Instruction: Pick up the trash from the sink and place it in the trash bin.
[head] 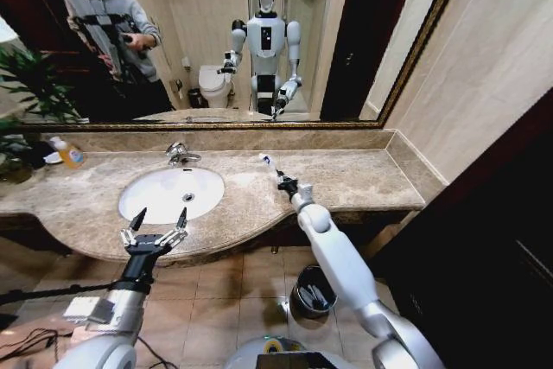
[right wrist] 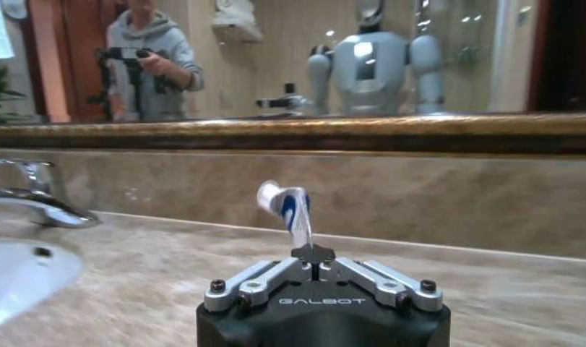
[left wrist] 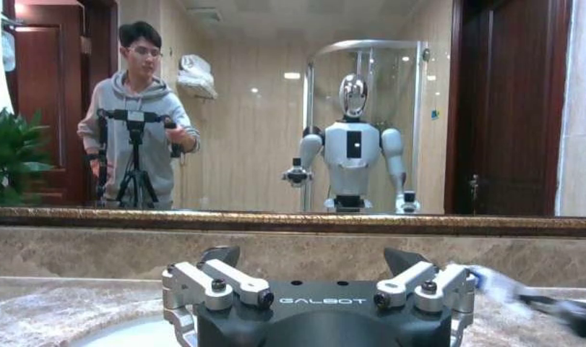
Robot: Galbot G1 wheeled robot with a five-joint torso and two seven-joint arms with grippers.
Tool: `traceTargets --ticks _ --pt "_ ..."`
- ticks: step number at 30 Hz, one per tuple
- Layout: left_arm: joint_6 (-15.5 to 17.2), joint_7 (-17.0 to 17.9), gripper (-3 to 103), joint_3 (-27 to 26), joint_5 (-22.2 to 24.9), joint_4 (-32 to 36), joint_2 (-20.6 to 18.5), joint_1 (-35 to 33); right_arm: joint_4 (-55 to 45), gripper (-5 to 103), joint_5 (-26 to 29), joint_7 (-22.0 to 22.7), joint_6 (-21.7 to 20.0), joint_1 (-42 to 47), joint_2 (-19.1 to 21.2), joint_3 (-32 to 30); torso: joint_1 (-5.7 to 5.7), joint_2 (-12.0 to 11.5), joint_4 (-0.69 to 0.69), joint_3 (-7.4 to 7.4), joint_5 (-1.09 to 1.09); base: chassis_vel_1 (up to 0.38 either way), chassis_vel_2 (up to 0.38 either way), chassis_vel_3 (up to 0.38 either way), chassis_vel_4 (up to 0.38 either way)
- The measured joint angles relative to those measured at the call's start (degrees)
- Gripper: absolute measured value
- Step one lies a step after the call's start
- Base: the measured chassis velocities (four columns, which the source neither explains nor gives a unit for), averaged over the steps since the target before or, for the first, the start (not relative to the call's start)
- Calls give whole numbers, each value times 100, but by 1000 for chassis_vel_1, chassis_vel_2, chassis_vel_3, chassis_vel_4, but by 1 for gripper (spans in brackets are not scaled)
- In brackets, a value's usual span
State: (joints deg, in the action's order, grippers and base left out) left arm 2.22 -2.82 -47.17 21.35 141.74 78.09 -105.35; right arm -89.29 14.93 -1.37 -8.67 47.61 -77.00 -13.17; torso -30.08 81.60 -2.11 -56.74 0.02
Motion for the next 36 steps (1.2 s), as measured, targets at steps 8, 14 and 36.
traceTargets --ticks 8,14,36 --pt "0 1 100 -1 0 0 0 0 -1152 0 209 -58 83 1216 663 -890 1 1 2 0 -1 0 0 0 0" --pt "0 2 100 -1 0 0 0 0 -1794 0 232 0 120 1944 759 -1349 0 1 -1 0 -1 0 0 0 0" --pt "0 2 100 -1 0 0 0 0 -2447 0 16 -167 1592 5399 -202 -2640 0 1 0 0 -3 0 0 0 0"
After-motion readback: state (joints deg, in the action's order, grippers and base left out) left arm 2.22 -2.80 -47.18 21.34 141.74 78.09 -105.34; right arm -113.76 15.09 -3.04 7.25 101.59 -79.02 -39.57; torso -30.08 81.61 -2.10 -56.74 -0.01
